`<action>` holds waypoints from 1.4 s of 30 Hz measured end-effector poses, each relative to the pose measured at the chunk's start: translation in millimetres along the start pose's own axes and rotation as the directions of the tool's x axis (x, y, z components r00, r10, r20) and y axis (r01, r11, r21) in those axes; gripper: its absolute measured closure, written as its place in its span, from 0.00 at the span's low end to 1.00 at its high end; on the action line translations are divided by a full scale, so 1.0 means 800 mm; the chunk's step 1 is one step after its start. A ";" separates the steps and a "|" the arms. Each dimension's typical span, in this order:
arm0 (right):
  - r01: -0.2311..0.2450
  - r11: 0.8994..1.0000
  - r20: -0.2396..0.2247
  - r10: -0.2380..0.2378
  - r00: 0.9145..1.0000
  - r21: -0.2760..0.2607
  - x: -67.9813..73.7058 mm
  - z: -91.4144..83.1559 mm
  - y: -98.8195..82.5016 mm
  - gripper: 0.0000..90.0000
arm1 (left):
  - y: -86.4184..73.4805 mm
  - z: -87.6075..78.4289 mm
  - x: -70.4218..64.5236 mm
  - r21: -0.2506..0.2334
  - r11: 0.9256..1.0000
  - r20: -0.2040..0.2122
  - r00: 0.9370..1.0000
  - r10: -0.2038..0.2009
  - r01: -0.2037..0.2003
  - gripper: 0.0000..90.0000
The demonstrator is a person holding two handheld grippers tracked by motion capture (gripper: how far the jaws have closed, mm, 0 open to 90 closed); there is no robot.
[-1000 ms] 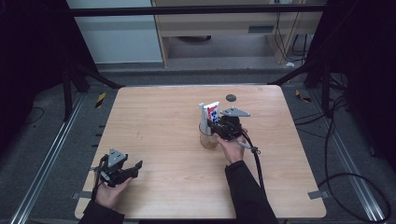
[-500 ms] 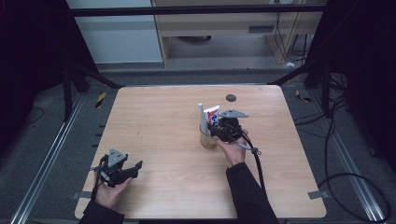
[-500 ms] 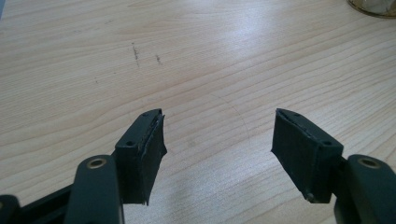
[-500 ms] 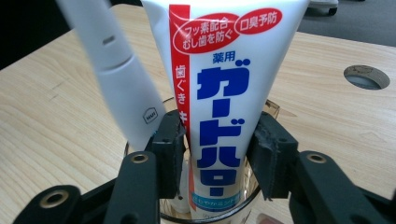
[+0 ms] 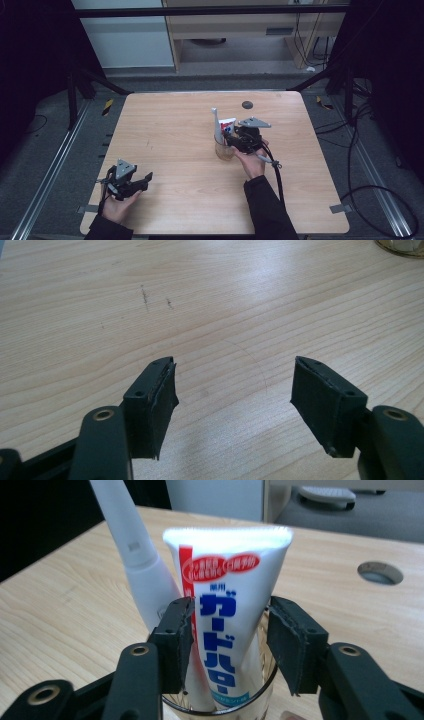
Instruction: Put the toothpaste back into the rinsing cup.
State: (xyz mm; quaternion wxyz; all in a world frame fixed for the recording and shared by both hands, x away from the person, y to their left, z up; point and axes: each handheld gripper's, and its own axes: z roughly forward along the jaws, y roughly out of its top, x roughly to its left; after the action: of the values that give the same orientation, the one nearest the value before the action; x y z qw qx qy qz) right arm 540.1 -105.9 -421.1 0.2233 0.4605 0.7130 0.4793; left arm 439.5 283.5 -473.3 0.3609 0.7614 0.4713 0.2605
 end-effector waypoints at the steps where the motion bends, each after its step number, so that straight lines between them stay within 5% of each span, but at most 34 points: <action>1: 0.002 1.000 -0.003 -0.002 1.000 -0.004 0.000 -0.002 0.002 0.59 | 0.000 0.000 0.000 0.000 1.000 0.000 1.000 0.000 0.000 0.37; 6: -0.007 1.000 -0.015 0.007 1.000 0.014 -0.003 -0.014 0.009 0.51 | 0.000 0.000 0.000 -0.001 1.000 0.000 1.000 -0.002 0.002 0.37; 12: 0.014 0.998 -0.040 -0.011 0.999 0.061 -0.010 -0.034 0.009 0.25 | -0.001 0.000 0.000 0.003 1.000 0.001 1.000 -0.002 0.002 0.37; 17: 0.073 0.994 -0.040 -0.070 0.997 0.086 -0.016 -0.059 -0.007 0.17 | -0.001 0.000 0.000 0.005 1.000 0.001 1.000 -0.001 0.001 0.37; 25: 0.107 0.989 -0.024 -0.106 0.994 0.100 -0.027 -0.096 -0.040 0.14 | -0.002 0.001 0.000 0.009 1.000 0.002 1.000 -0.001 0.001 0.37; 42: 0.118 0.977 0.040 -0.126 0.991 0.176 -0.066 -0.128 -0.107 0.12 | -0.006 -0.003 0.006 -0.001 1.000 -0.008 1.000 -0.019 0.019 0.35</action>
State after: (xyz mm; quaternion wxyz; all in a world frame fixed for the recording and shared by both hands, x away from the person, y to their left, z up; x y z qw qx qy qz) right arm 449.6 -210.5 -458.6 0.2294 0.4456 0.7729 0.3891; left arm 437.3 289.9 -475.6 0.3619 0.7557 0.4796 0.2606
